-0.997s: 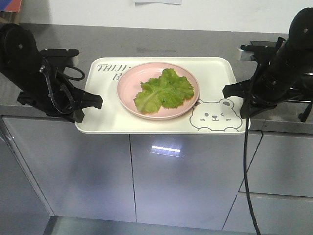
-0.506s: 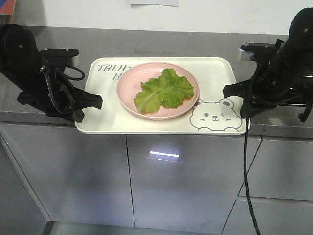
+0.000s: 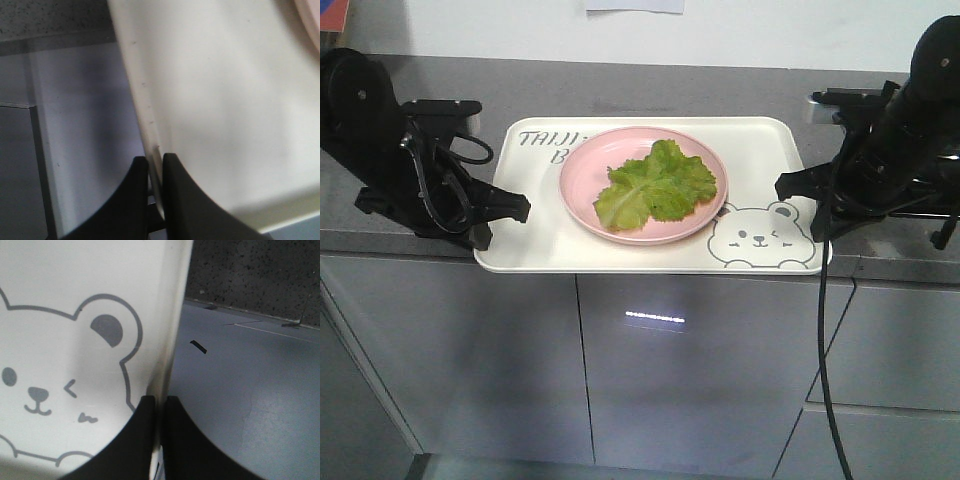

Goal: Transfer vegetables to tray and serve
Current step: 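Carry the tray with both grippers toward the far counter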

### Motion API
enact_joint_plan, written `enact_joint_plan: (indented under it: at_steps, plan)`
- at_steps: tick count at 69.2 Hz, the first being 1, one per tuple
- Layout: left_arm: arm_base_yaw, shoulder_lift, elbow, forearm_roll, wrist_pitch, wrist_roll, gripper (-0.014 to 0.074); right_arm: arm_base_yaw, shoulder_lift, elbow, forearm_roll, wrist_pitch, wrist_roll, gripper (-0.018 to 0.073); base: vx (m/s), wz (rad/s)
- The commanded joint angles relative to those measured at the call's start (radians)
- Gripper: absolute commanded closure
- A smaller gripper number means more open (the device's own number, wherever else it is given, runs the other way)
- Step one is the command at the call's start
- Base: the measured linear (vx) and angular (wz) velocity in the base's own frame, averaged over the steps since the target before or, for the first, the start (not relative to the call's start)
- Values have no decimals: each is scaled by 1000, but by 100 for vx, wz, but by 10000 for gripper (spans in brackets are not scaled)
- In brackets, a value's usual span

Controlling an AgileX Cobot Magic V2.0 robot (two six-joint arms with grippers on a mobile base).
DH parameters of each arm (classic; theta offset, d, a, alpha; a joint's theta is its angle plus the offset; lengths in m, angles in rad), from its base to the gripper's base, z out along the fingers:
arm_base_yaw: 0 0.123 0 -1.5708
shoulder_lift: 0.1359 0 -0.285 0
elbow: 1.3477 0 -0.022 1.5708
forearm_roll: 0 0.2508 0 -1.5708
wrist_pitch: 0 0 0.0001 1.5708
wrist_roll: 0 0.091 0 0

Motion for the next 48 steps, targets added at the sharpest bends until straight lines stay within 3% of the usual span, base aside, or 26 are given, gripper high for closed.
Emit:
enact_joint_plan:
  at_steps: [1, 48]
  plan:
    - [-28, -57, -42, -112, -70, 33, 603, 17, -61, -36, 113, -48, -39, 564, 0, 0]
    - [-28, -57, -42, -112, -70, 33, 603, 17, -61, -36, 113, -48, -39, 564, 0, 0]
